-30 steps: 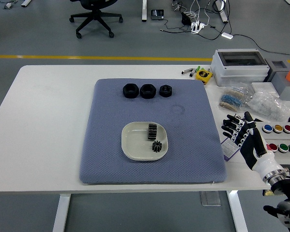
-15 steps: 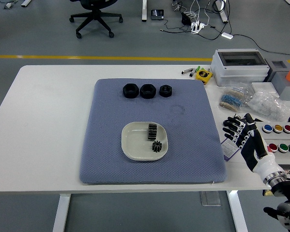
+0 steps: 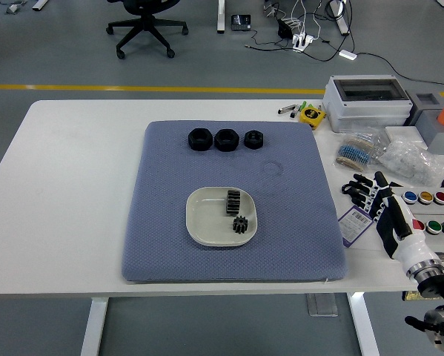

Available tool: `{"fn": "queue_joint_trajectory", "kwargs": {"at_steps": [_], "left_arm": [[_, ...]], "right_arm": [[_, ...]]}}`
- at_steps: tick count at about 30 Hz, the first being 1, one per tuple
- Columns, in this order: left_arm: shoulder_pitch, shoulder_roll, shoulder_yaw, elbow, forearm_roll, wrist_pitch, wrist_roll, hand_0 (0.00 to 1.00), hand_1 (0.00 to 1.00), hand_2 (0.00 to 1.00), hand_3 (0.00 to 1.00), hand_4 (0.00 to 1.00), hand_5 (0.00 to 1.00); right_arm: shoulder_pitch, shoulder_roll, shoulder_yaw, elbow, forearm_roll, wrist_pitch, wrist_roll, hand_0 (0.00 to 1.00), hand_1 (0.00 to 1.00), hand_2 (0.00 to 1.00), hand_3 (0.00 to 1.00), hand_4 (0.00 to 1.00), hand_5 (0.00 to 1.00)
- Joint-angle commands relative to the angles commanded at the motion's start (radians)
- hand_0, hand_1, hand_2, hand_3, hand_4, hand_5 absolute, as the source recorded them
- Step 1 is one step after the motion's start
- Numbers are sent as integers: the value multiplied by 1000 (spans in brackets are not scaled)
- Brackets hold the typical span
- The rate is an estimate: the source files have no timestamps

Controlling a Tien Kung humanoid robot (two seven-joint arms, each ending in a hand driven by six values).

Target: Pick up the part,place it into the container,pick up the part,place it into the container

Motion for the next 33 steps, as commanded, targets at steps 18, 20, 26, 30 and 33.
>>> {"fn": "queue_joint_trajectory", "kwargs": {"at_steps": [18, 20, 26, 30, 33], "left_arm": [[-10, -3, -9, 0, 26, -1, 3, 749, 701, 669, 584, 642, 616], [-10, -2, -8, 0, 28, -2, 2, 749, 701, 669, 584, 642, 616], [-12, -2, 8, 0, 5, -2, -3, 749, 701, 671, 582, 642, 616], [-15, -2, 14, 0, -7, 0, -5, 750, 701, 672, 585, 642, 615], [-16, -3, 13, 0, -8, 1, -4, 750, 701, 672, 585, 642, 615]], "right_arm": [[0, 1, 7, -2, 11, 7, 17, 885, 804, 811, 786, 998, 998], [-1, 1, 7, -3, 17, 9, 20, 885, 804, 811, 786, 998, 998], [4, 2, 5, -1, 22, 14, 27, 877, 799, 808, 785, 998, 998], [3, 2, -1, -2, 22, 11, 27, 864, 797, 807, 784, 998, 998], [0, 1, -5, -3, 23, 8, 28, 864, 797, 807, 784, 998, 998]]}}
